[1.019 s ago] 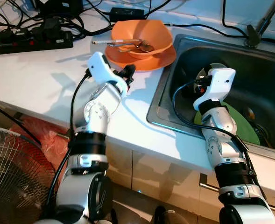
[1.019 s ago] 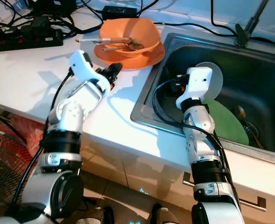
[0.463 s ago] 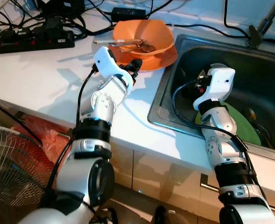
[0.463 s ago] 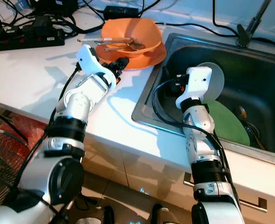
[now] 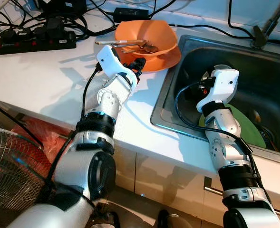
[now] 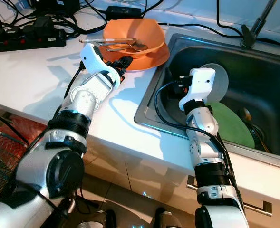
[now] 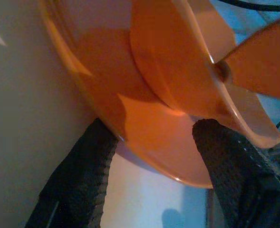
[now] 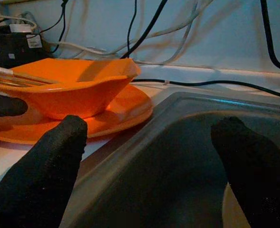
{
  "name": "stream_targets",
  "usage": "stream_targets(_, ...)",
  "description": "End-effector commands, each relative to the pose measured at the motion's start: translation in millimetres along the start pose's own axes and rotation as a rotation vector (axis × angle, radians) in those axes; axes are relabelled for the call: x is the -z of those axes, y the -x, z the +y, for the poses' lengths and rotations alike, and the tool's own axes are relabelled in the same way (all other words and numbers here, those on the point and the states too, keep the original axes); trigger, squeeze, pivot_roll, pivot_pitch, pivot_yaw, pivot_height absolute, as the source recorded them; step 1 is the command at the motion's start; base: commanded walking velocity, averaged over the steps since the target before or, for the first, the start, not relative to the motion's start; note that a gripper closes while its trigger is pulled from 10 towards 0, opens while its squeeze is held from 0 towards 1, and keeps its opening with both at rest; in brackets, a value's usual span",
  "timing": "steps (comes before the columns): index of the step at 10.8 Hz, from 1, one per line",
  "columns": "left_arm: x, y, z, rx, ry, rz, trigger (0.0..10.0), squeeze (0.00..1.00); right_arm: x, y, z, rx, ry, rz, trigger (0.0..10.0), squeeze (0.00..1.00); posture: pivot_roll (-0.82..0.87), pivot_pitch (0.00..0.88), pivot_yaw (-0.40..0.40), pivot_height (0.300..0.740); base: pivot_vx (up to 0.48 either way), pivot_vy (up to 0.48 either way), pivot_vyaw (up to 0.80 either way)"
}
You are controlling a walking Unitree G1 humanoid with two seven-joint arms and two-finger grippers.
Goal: Kitchen organization
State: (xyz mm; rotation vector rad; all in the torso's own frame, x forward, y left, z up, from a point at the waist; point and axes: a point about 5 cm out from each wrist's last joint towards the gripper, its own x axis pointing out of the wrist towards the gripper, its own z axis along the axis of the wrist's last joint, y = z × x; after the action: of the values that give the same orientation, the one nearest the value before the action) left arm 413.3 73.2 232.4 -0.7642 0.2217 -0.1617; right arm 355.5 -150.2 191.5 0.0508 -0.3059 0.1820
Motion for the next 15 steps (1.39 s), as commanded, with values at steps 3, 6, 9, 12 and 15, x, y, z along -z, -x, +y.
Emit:
stream_targets(3,7.5,-3.1,10.2,-0.041,-0.006,0.029,9.0,0.0,8.3,6.9,-0.2,0.002,-0.003,0.038,10.0,0.0,-0.01,0.196,0.009,0.74,0.0,0.0,0.0)
stream_targets(6,8.6,-4.7,12.4,-0.05,-0.002,0.026,0.0,0.0,8.5,9.9,-0.3,0.0,-0.002,0.044,10.0,0.0,-0.02,0.21,0.002,0.74,0.0,0.0,0.0)
stream_targets(9,7.9,-5.1,12.3,-0.052,0.007,0.02,0.0,0.0,9.0,10.9,0.3,-0.004,-0.002,0.052,10.0,0.0,-0.02,0.215,0.0,0.74,0.0,0.0,0.0)
stream_targets(12,8.6,-5.4,12.7,-0.053,0.011,0.02,0.0,0.0,9.1,10.2,0.7,-0.005,-0.005,0.055,10.0,0.0,-0.02,0.209,0.0,0.74,0.0,0.0,0.0)
stream_targets(15,11.9,-5.6,10.8,-0.049,0.009,0.031,0.0,0.0,8.9,9.5,1.7,-0.006,-0.007,0.053,10.0,0.0,-0.01,0.201,0.008,0.74,0.0,0.0,0.0)
